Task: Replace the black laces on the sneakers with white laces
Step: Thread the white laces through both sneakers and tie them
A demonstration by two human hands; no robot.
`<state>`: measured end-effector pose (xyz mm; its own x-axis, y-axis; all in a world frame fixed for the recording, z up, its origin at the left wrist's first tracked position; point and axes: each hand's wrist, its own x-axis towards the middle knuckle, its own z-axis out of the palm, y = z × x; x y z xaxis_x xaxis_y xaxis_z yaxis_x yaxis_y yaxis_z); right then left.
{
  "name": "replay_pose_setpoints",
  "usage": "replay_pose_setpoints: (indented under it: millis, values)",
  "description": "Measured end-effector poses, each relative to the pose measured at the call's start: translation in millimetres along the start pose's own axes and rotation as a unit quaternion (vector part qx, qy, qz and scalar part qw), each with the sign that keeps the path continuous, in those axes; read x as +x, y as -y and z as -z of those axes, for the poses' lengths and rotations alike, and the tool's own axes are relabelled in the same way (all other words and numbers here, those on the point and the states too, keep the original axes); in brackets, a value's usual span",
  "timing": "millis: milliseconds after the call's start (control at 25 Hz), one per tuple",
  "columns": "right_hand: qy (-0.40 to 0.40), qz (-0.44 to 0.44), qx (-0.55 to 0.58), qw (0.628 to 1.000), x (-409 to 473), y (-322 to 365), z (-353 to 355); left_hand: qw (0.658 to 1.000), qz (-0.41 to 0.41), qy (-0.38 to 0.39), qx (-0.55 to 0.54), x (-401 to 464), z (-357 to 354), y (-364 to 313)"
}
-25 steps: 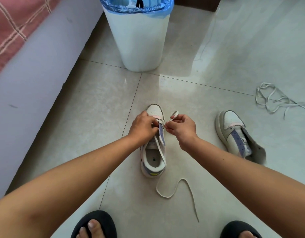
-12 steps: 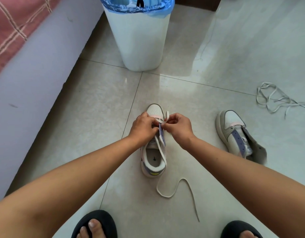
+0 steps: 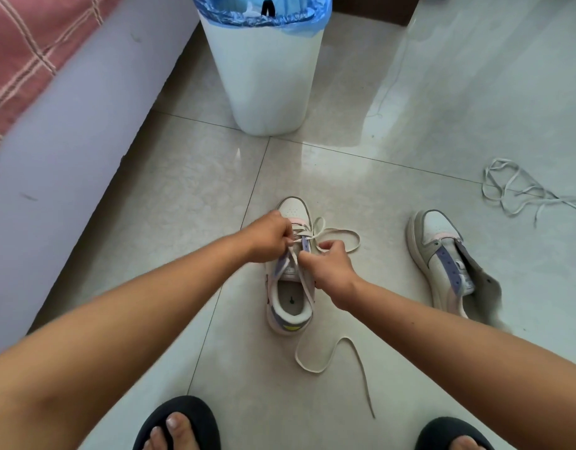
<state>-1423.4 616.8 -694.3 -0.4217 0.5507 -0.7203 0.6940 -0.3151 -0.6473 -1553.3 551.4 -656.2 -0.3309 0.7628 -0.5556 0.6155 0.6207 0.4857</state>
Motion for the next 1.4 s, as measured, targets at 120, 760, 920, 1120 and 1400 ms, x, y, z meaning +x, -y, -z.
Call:
replay_pose_setpoints:
  millis: [120,760,920,1120,1400]
  values:
    - [-0.009,-0.016,0.014,1.000,3.6,-1.3,-0.7,0.983,0.022,0.181,-0.024,-23.1,20.0,38.2]
    - [-0.016,-0.061,0.210,0.976,28.3,14.1,1.4,0.969,0.079,0.026,0.233,-55.3,-19.5,50.2]
    - [0.019,-0.111,0.271,0.956,38.3,25.7,5.3,0.988,0.003,-0.132,0.084,-39.4,-22.8,19.9]
    - [0.057,-0.093,0.434,0.894,40.6,45.7,16.4,0.991,0.042,-0.114,0.055,-22.9,-28.4,15.1]
    - [0.080,0.081,-0.047,0.992,38.1,60.6,69.1,0.992,0.075,-0.102,-0.002,-21.8,-28.2,14.9]
